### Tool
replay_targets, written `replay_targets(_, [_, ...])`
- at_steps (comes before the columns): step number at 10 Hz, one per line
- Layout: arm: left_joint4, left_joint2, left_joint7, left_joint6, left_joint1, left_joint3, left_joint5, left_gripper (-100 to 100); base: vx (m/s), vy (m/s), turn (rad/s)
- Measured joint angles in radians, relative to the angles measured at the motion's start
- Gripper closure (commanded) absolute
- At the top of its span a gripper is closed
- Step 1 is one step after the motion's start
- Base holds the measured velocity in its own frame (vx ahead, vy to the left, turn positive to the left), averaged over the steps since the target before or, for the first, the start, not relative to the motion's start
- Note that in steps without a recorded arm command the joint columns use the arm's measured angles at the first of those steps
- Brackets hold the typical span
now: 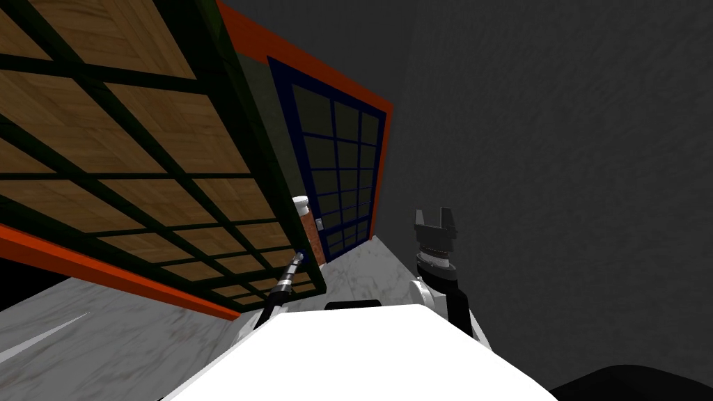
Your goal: Pull the door open
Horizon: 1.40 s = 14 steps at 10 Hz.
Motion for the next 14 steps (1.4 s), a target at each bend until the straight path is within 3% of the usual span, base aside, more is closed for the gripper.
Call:
replay_targets(2, [0.012, 0.002, 0.049, -0.007, -0.005, -0.005, 0.014, 100, -0.039, 0.021, -0.051])
replay_targets(3, [-0.008, 0.000, 0.067, 0.003, 0.005, -0.007, 0.018, 100, -0.032, 0.015, -0.044])
replay_targets(6, [-0.009, 0.001, 0.134, 0.006, 0.005, -0.014, 0.039, 100, -0.040, 0.017, -0.058])
replay_targets(10, [-0.004, 0.004, 0.230, 0.007, 0.001, -0.025, 0.071, 100, -0.037, 0.019, -0.051])
replay_targets(12, [0.024, 0.008, 0.277, -0.005, -0.013, -0.030, 0.084, 100, -0.033, 0.017, -0.037])
replay_targets(14, [0.012, 0.007, 0.328, 0.002, -0.008, -0.036, 0.106, 100, -0.050, 0.022, -0.072])
